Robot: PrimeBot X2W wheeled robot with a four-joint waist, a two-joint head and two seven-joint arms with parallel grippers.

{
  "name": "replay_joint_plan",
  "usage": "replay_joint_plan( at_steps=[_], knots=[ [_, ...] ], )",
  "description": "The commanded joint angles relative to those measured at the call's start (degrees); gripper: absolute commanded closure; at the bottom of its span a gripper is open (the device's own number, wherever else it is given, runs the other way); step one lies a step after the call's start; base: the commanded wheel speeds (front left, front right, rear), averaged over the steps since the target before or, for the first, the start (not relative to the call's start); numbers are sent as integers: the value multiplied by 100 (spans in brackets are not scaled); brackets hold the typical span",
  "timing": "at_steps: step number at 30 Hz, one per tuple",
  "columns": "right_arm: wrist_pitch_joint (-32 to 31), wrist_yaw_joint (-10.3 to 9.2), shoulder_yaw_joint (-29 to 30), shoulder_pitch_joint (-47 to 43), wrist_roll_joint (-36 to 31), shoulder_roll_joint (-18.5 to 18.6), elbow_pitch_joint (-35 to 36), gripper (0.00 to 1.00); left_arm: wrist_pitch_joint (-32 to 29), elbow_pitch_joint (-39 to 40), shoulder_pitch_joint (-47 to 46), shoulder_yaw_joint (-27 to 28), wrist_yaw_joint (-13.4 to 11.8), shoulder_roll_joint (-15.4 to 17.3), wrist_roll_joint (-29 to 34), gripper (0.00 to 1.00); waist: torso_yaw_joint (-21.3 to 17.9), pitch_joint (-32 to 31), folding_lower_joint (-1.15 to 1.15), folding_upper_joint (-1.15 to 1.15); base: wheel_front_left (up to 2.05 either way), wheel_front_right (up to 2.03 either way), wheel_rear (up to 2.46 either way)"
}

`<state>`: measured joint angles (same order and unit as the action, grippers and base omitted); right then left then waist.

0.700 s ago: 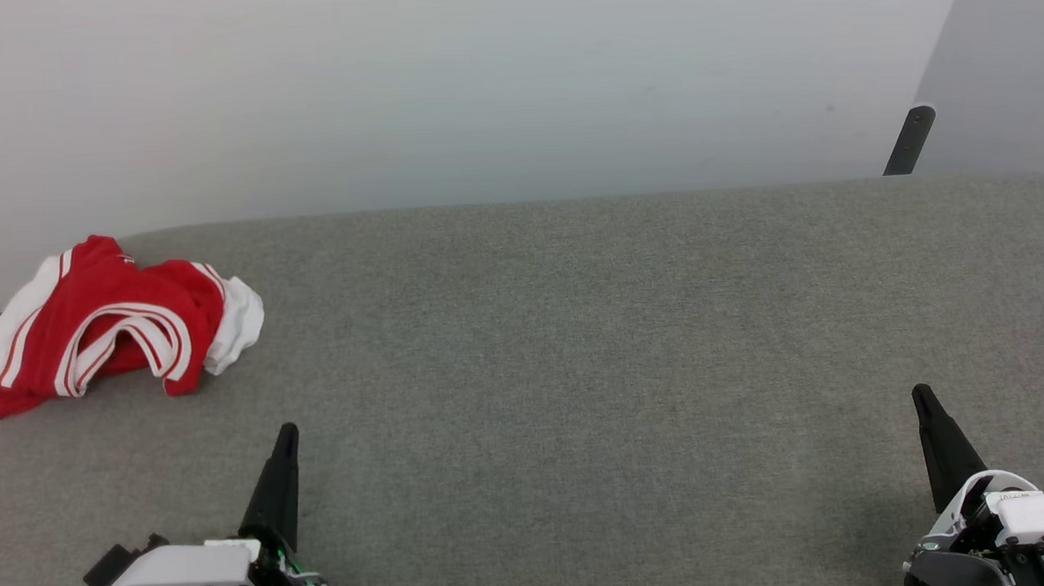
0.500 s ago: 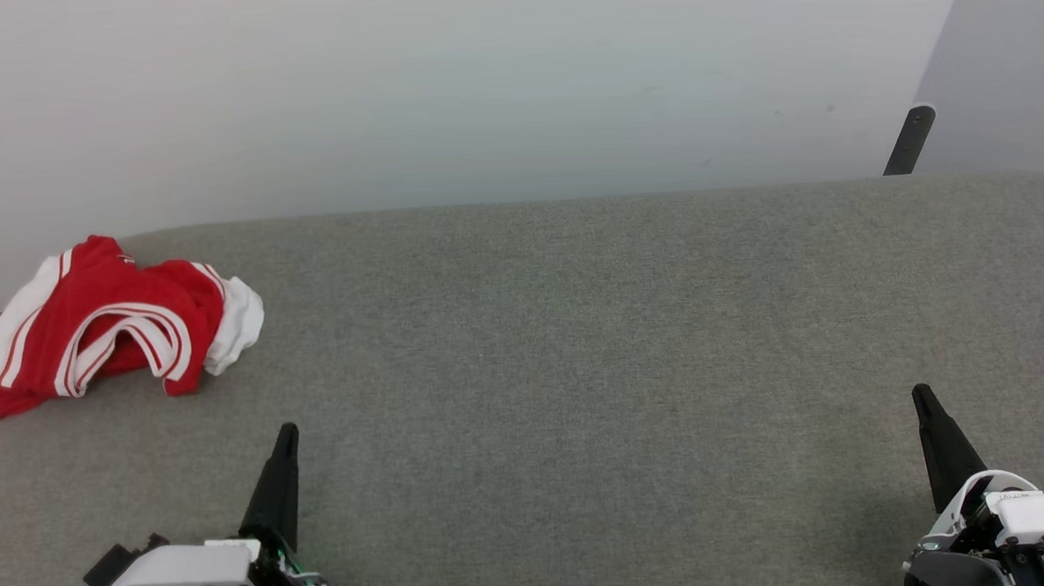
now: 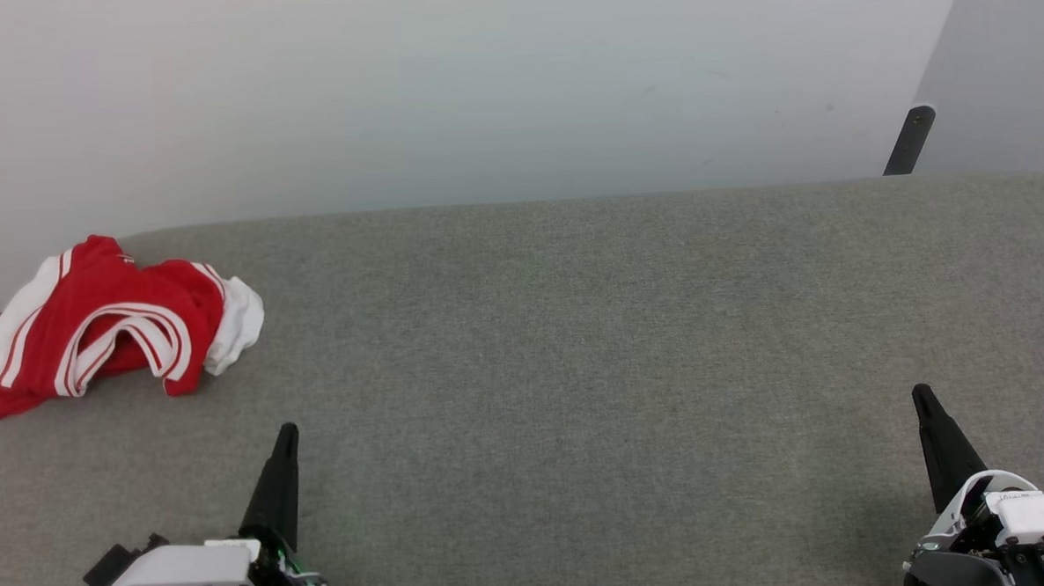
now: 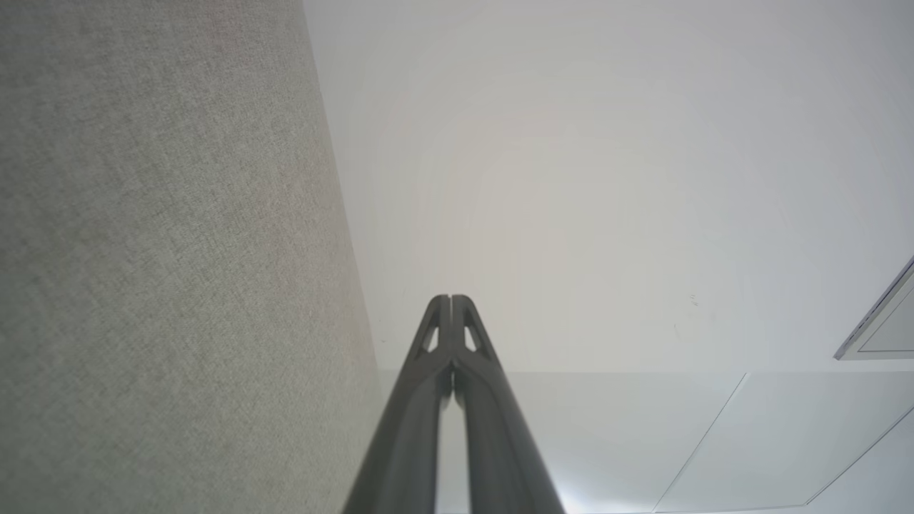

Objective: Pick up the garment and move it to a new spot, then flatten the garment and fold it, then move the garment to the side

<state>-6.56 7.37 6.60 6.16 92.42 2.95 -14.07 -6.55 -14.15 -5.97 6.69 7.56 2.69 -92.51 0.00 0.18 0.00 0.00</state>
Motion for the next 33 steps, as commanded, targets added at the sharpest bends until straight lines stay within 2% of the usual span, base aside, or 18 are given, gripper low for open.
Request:
replay_joint_plan(
  at_steps=[1,33],
  knots=[
    [7,25,-9,14,-3,-13,-3,100,-4,-6,-49,4,24,5,20,100,0,0,0,0,0,0,0],
    [7,25,-10,14,-3,-13,-3,100,-3,-7,-49,3,24,5,20,100,0,0,0,0,0,0,0]
  ],
)
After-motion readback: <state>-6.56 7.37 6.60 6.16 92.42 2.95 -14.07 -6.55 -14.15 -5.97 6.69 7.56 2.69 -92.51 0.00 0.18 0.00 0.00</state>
